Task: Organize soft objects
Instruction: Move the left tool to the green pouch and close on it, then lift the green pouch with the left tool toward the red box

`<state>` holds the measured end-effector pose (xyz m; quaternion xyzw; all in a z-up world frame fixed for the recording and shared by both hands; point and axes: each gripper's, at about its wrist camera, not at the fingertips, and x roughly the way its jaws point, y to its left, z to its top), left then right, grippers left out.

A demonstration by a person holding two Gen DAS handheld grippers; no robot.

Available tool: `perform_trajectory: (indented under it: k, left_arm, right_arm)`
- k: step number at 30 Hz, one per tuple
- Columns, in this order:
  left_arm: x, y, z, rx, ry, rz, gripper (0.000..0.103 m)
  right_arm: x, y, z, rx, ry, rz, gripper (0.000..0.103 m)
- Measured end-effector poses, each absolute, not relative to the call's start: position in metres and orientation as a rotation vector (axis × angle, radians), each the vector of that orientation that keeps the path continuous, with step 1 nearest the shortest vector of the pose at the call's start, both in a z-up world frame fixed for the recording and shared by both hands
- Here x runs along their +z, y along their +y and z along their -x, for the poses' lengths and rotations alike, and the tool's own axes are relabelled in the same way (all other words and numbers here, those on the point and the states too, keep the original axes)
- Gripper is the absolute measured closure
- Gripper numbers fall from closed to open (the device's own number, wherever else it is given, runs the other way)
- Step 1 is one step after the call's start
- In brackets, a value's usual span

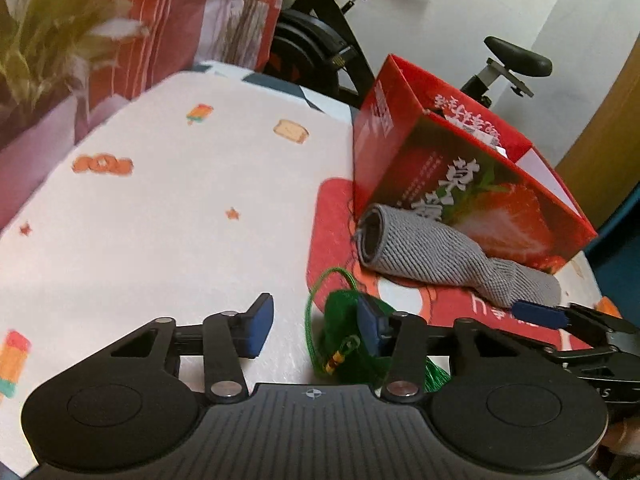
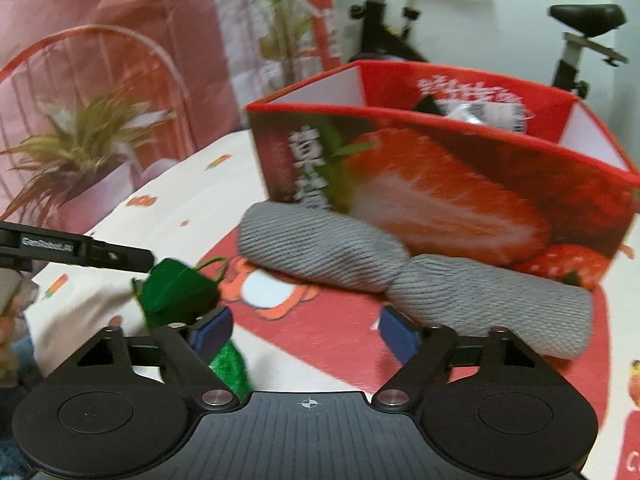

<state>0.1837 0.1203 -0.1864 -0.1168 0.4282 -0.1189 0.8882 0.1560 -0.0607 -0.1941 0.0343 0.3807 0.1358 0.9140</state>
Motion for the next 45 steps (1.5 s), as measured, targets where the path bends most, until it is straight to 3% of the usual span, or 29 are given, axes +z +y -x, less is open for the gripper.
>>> perform_trajectory:
  k: [14,22,45]
  left_arm:
    - [-0.203,0.087,-0.191,-0.458,0.924,0.337,0.057]
    - [-0.206,0.047,-0.197,-0.562,0.945,0.309,0.059]
    - [-0.176,-0.004,-0.208,-0.615,0.915,0.237,0.059]
  right_arm:
    - [-0.205,-0.035,-0.159,0.436,0.845,-0.048,0.039]
    - [-0.214,-0.043,-0.158,0.434,0.865,-0.077,0.057]
    - [-0.192,-0.083,-0.144,0.341,0.744,-0.159,0.059]
